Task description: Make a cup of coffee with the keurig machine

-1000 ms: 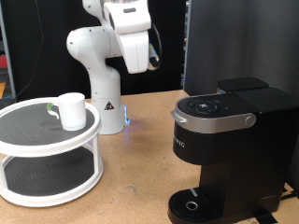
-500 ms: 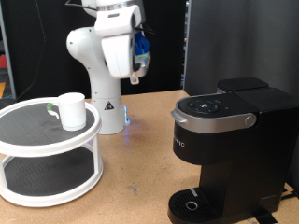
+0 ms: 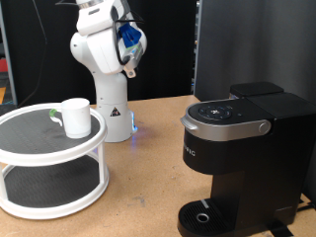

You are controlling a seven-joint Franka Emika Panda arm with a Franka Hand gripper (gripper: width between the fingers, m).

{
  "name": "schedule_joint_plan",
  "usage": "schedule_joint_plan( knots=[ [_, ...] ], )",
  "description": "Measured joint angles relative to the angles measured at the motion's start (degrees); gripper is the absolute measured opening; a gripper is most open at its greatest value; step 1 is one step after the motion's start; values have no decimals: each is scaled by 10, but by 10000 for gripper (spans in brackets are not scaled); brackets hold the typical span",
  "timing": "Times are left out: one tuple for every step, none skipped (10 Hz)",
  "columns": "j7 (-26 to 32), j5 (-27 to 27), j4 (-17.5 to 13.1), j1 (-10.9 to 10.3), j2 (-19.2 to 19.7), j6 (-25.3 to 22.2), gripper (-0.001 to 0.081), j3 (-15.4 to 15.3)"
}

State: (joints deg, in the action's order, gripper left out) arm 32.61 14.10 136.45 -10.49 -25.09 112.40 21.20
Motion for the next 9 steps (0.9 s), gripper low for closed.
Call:
schedule_joint_plan(
  knots=[
    [3, 0, 2, 0, 0, 8, 7, 1],
    [15, 8, 6, 1, -4, 15, 7, 8],
    [34, 20, 12, 1, -13, 19, 7, 21],
    [60, 22, 18, 3, -26, 13, 7, 36],
    [87, 22, 22, 5, -40, -6, 7, 53],
    [117, 22, 23, 8, -53, -30, 7, 71],
    [141, 11, 22, 13, -64, -62, 7, 86],
    [154, 6, 22, 17, -73, -81, 7, 92],
    [151, 6, 22, 17, -72, -79, 7, 91]
  ],
)
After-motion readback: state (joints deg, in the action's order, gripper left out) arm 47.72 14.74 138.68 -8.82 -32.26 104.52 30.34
